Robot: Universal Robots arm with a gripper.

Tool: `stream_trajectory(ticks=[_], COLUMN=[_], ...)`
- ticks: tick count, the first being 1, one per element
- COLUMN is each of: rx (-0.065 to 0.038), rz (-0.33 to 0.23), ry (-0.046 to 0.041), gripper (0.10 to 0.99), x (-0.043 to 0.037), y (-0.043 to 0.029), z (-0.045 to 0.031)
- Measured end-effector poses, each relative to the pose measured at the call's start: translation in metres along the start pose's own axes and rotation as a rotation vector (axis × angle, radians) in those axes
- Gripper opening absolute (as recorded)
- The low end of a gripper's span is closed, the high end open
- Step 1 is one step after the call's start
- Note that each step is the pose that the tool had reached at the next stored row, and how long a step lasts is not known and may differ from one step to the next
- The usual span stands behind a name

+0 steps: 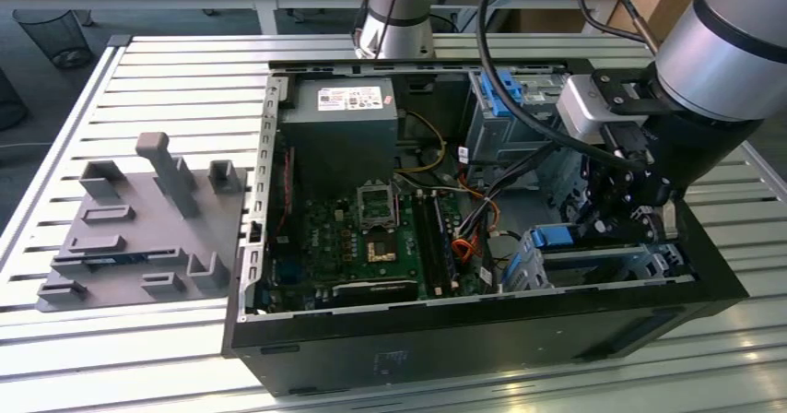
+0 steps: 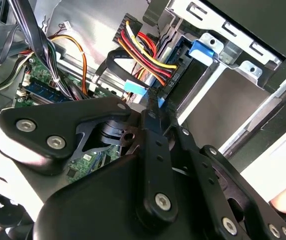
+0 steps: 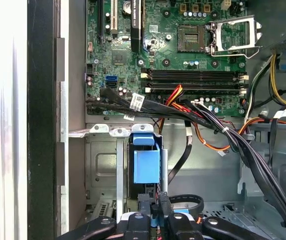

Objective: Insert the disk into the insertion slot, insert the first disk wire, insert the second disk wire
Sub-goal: 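Insert the second disk wire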

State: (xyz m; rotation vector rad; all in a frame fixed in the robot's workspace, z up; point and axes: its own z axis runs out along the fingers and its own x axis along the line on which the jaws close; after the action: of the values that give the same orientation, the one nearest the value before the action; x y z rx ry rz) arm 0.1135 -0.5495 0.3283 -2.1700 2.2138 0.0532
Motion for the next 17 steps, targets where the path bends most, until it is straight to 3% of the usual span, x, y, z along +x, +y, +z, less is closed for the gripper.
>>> stream_trajectory(ticks=[17], rx=[0.0], rz=[0.0], ry=[0.0001], gripper=[0.22], x=[-0.0007], y=[0.0], z=[-0.0142])
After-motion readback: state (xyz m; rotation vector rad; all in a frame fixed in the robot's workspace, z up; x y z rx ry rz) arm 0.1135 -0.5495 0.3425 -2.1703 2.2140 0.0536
